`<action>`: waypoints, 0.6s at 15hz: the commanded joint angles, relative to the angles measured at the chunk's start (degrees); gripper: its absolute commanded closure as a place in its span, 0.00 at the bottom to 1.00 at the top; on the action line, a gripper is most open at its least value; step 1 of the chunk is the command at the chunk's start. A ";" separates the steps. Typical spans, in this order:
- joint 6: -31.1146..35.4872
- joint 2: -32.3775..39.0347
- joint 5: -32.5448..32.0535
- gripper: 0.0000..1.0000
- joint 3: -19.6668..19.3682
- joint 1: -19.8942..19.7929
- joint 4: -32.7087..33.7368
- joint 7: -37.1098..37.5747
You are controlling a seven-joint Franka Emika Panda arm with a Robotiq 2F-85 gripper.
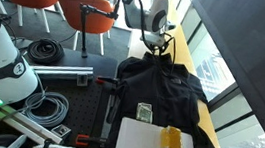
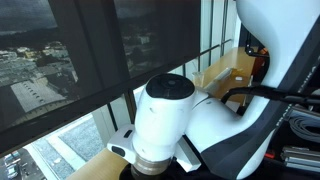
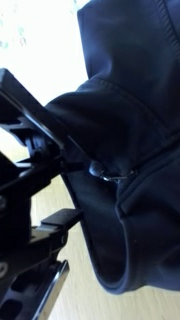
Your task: Close the zipper on the black jacket.
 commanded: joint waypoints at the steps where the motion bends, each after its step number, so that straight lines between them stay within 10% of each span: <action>1: 1.24 -7.19 1.17 0.26 -3.55 1.27 -6.33 5.97; 4: -0.23 -15.19 1.37 0.02 -7.55 1.78 -12.56 12.94; 9: -3.27 -28.12 0.87 0.00 -11.65 -1.62 -22.66 20.39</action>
